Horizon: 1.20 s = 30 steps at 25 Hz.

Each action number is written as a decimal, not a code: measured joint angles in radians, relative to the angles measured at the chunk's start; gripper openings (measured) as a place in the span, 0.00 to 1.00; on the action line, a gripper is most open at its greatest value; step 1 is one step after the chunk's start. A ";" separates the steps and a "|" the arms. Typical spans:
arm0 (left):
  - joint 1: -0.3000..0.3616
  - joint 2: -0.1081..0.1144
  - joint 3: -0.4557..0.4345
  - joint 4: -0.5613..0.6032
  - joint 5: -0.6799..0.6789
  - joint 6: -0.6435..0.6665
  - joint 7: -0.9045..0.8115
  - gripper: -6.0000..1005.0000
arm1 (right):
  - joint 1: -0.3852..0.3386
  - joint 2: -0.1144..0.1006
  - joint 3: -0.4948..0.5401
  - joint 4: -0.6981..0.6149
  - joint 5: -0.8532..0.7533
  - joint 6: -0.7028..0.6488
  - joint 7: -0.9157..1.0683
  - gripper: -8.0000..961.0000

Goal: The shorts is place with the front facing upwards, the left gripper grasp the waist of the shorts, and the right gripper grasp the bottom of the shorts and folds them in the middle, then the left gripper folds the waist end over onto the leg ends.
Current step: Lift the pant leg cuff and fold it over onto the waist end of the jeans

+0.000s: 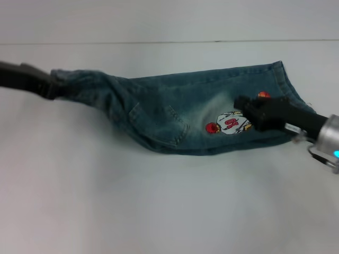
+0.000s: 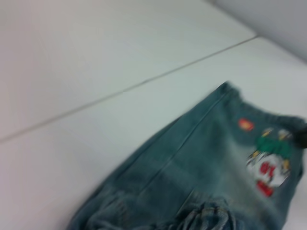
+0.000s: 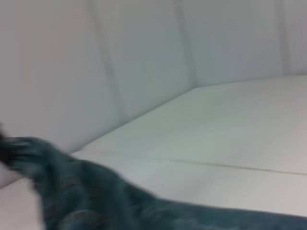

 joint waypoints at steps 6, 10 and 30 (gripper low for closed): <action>-0.077 0.015 0.002 0.009 -0.056 0.058 0.000 0.05 | 0.075 0.006 0.002 0.218 0.250 0.149 -0.252 0.10; -0.125 0.018 0.004 0.011 -0.080 0.104 0.000 0.05 | 0.121 0.012 0.006 0.293 0.312 0.199 -0.343 0.01; -0.208 0.039 0.001 0.018 -0.144 0.165 0.000 0.04 | 0.323 0.027 0.048 0.574 0.092 0.349 -0.459 0.01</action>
